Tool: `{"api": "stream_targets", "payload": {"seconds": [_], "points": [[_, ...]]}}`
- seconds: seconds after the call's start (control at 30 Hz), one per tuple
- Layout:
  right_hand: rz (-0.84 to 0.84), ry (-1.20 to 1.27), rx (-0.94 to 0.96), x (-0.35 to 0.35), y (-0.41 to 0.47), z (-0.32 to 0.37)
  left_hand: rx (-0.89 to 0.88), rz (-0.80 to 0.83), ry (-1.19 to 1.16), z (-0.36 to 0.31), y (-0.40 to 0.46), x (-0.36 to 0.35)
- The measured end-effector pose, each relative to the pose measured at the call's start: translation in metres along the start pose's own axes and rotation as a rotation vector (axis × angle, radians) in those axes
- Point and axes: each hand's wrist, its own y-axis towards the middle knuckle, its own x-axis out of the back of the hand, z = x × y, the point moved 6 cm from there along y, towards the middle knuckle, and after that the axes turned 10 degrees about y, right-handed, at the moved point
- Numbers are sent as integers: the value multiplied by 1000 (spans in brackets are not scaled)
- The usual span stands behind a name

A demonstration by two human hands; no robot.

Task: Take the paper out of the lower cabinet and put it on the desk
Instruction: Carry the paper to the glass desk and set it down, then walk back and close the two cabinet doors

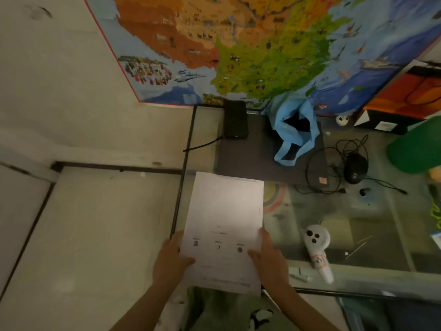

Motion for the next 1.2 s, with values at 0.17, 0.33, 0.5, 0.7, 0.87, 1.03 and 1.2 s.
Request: {"api": "stream_targets", "payload": {"seconds": [0.17,0.33,0.5,0.7,0.87,1.03,1.2], "points": [[19,-213,99,12,3,15,32,-21,142,-7,-5,-1],[41,-452,333,20,8,55,-29,-250,255,-35,-8,13],[72,-633,601,13,1,119,-15,-397,363,-46,-17,36],[116,-663,984,-38,-55,197,73,-620,316,5,-72,88],[182,-701,1268,-109,-148,240,337,-772,264,106,-163,122],[387,-725,1524,-196,-276,242,623,-872,204,214,-288,118],[590,-755,1748,-278,-427,213,923,-949,211,311,-432,93]]}}
